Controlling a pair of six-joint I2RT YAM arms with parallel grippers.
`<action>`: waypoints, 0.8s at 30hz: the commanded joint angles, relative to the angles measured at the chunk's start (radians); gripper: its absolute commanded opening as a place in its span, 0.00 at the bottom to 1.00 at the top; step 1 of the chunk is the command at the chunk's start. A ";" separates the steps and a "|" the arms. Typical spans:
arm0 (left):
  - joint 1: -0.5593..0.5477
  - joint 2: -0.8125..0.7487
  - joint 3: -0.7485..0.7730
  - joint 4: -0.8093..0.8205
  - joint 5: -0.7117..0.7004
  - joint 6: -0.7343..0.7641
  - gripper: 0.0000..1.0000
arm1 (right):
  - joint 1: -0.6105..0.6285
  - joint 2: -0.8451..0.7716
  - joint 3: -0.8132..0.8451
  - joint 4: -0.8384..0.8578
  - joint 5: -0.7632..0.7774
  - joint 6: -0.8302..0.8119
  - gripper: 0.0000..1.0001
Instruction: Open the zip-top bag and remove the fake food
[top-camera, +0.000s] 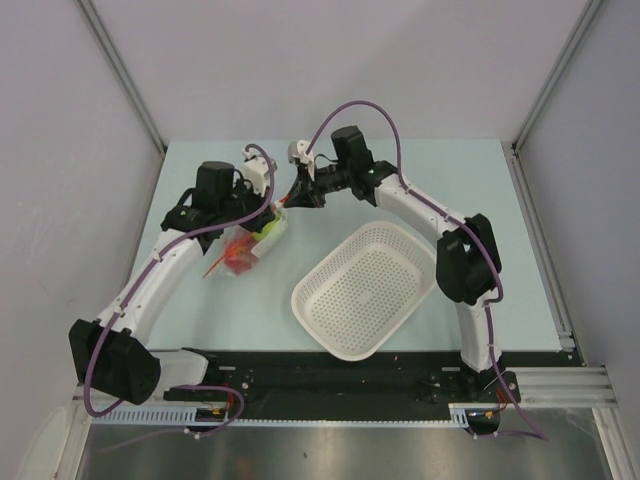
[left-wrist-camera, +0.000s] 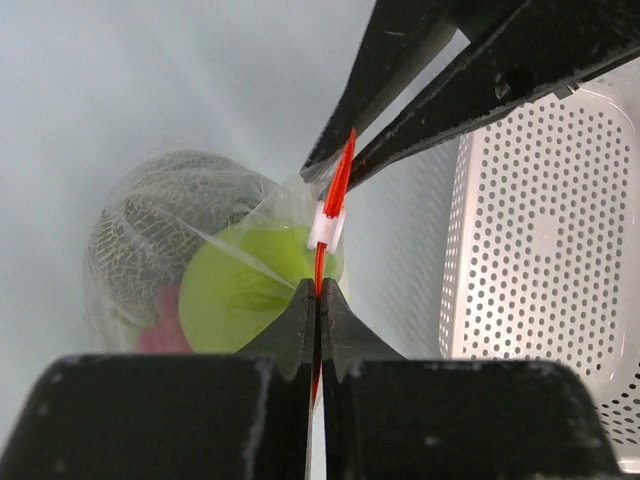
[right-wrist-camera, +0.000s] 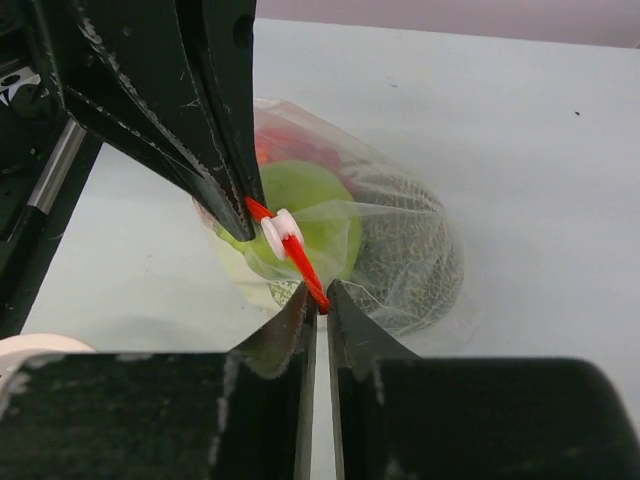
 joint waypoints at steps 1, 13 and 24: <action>0.004 -0.022 0.003 0.053 0.054 0.021 0.00 | 0.009 0.018 0.085 -0.034 -0.034 -0.015 0.07; 0.007 0.029 0.035 0.092 0.054 -0.057 0.54 | 0.017 0.031 0.117 -0.123 -0.047 -0.070 0.00; 0.010 0.075 0.074 0.101 0.065 -0.036 0.11 | 0.007 0.045 0.145 -0.134 -0.065 -0.052 0.00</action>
